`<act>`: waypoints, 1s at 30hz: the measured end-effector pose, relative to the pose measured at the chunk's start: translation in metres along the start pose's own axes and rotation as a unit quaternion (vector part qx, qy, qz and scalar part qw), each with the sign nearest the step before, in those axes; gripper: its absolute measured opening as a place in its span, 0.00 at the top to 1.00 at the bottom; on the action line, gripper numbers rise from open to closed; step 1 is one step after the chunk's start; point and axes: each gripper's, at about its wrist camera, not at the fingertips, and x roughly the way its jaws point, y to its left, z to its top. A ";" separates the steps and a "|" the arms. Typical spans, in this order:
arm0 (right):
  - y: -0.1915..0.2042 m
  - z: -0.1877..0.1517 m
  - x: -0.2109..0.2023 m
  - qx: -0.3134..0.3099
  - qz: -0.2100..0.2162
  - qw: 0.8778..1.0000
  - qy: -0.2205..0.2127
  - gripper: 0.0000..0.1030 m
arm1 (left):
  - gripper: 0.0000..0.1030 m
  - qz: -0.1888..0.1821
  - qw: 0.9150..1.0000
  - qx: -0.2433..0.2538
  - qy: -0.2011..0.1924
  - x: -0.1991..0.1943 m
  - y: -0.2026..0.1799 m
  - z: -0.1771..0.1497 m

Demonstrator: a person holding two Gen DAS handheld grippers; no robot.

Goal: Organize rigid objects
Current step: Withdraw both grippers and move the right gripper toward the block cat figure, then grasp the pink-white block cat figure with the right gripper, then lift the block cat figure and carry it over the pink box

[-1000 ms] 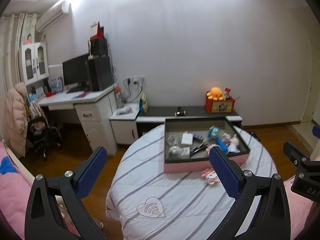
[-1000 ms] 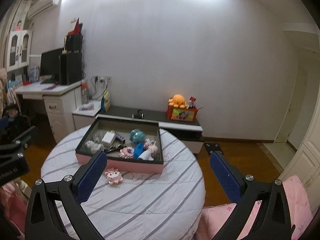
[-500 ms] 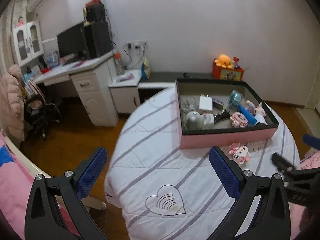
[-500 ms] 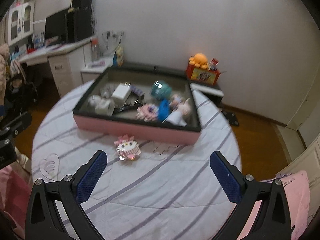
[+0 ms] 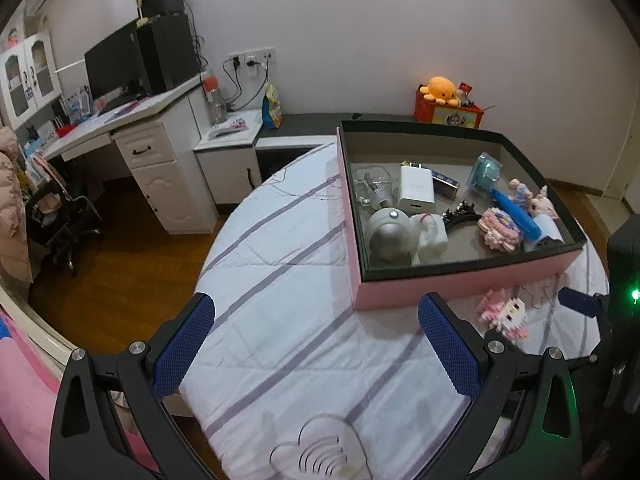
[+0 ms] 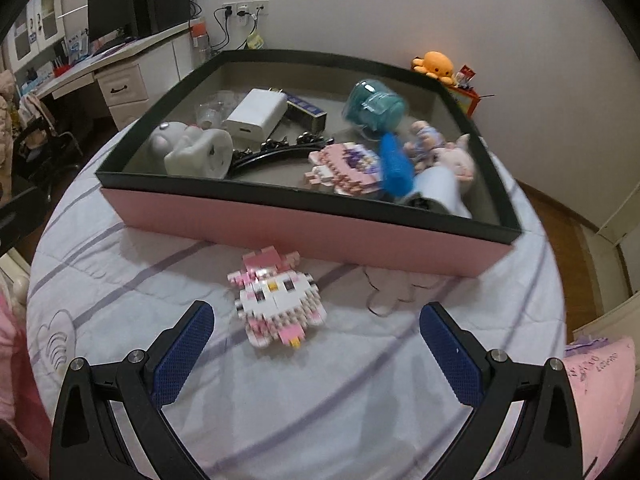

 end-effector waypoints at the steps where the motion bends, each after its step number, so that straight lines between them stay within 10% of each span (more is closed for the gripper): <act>1: 0.000 0.002 0.004 0.000 0.004 1.000 0.000 0.00 | 0.00 -0.003 1.000 -0.001 0.003 0.004 0.000 0.002; 12: 0.003 0.006 0.026 -0.009 0.012 1.000 0.011 0.03 | 0.03 -0.009 0.998 -0.032 0.045 0.064 0.009 0.035; 16: 0.003 0.010 0.030 -0.010 0.022 1.000 0.004 0.05 | 0.23 -0.026 0.997 -0.023 0.066 0.082 0.004 0.032; 22: 0.009 0.008 0.020 -0.020 0.052 0.998 -0.011 0.50 | 0.88 -0.089 0.993 -0.003 0.070 0.092 -0.012 0.034; 30: -0.002 0.004 0.016 -0.011 0.059 0.998 -0.012 0.50 | 0.91 -0.054 0.997 0.020 0.061 0.086 -0.031 0.035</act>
